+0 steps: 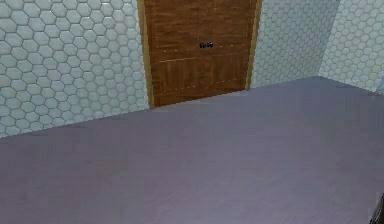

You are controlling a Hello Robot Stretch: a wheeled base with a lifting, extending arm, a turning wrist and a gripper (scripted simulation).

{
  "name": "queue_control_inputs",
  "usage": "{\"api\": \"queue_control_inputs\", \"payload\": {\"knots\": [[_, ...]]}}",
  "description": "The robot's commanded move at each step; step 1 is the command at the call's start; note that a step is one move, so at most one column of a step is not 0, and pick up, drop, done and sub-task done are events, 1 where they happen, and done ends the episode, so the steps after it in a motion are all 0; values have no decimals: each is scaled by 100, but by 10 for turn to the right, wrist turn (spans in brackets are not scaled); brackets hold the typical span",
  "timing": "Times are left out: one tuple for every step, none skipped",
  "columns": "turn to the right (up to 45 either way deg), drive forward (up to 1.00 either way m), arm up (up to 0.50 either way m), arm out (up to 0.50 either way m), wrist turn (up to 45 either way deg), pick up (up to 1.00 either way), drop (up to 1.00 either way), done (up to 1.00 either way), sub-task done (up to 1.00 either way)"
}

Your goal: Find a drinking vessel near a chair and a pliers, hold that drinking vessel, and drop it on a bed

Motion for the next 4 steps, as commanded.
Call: {"api": "queue_control_inputs", "payload": {"knots": [[0,0,36,0,0,0,0,0,0],[0,0,0,40,0,0,0,0,0],[0,0,0,0,450,0,0,0,0],[0,0,0,0,450,0,0,0,0]]}}
